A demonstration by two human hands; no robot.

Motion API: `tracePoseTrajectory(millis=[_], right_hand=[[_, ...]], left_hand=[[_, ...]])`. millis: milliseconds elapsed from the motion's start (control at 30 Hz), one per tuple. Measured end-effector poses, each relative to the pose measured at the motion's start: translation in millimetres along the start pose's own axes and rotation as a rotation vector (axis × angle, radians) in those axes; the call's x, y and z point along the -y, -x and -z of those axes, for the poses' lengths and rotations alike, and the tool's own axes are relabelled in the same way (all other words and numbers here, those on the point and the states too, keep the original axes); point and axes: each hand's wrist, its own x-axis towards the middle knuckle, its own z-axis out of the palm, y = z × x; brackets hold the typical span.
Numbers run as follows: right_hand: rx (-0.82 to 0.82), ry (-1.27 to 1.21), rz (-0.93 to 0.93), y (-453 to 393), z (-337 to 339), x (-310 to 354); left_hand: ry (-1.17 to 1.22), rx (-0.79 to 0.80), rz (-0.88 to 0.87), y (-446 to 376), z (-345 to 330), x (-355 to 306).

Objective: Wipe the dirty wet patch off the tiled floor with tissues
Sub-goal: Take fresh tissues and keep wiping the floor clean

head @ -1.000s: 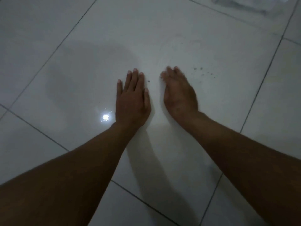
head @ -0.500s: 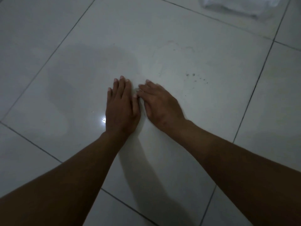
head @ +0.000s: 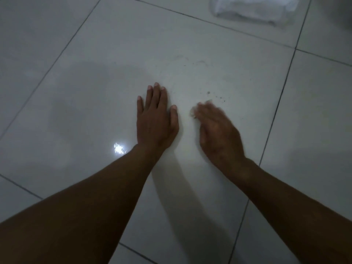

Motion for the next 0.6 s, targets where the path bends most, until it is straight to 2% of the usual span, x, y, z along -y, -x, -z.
tracePoseTrajectory(millis=[133,200,267,367,433,500,600], right_hand=[[-0.136,0.057,-0.395,-24.0,-4.4,-23.6],[-0.166,0.025,-0.462,-40.0,-11.7,-19.3],[-0.151,-0.001,-0.348,-45.4,-19.2,-4.3],[0.006,-0.021,0.030,-31.6,-25.7,17.0],[0.062,-0.033,0.167,-28.6,-22.5,13.0],[0.054,-0.016,0.185,-32.4,-19.3,0.1],[0.014,-0.005,0.005,-49.2,-17.7,-19.3]], left_hand=[[-0.012,-0.024,0.014,1.5,-4.8,-0.3],[-0.004,-0.018,0.015,2.0,-4.4,-0.1],[0.011,-0.028,0.013,1.0,-3.6,-0.9],[0.012,-0.045,0.009,0.9,-3.6,-1.0],[0.015,-0.046,0.011,0.7,-4.4,-0.6],[0.022,-0.058,0.013,0.8,-4.5,-0.4],[0.030,-0.061,0.020,0.7,-3.3,-0.5]])
